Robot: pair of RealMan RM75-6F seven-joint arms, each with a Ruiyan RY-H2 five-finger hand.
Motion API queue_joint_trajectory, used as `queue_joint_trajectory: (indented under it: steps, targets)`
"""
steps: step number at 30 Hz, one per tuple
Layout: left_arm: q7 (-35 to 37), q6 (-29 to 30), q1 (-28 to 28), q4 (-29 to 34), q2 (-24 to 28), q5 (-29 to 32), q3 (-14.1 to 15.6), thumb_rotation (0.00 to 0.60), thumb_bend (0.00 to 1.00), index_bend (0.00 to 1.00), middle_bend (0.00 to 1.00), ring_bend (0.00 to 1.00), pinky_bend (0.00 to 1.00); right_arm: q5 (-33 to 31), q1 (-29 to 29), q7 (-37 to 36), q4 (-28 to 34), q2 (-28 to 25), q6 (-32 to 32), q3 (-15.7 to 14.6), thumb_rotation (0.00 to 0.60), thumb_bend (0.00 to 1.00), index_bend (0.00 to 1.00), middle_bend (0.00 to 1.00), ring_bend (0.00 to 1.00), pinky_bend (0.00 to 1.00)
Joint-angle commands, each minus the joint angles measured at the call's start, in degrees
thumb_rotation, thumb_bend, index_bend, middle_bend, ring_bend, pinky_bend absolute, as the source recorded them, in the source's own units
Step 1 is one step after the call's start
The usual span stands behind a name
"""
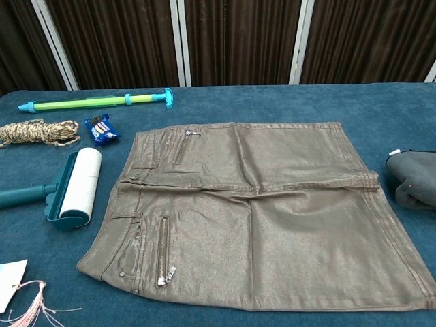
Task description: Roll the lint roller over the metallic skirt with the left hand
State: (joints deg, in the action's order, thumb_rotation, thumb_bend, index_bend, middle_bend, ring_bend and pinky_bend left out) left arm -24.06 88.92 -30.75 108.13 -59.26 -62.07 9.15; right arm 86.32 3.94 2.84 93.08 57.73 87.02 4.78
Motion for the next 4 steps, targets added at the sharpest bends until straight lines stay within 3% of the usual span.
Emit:
queue_joint_trajectory:
  steps: [1,4]
  targets:
    - [1.12,16.24,13.20,-0.26,-4.57,-11.66,2.70,0.600,0.00,0.00,0.00,0.00,0.00,0.51,-0.21,-0.33,0.09,-0.18,0.69,-0.01,0.600,0.00,0.00,0.00,0.00,0.00]
    - [1.98,17.55,16.07,-2.69,-6.36,-15.75,3.45,0.600,0.00,0.00,0.00,0.00,0.00,0.92,-0.51,-0.91,-0.05,-0.42,1.46,0.01,0.600,0.00,0.00,0.00,0.00,0.00]
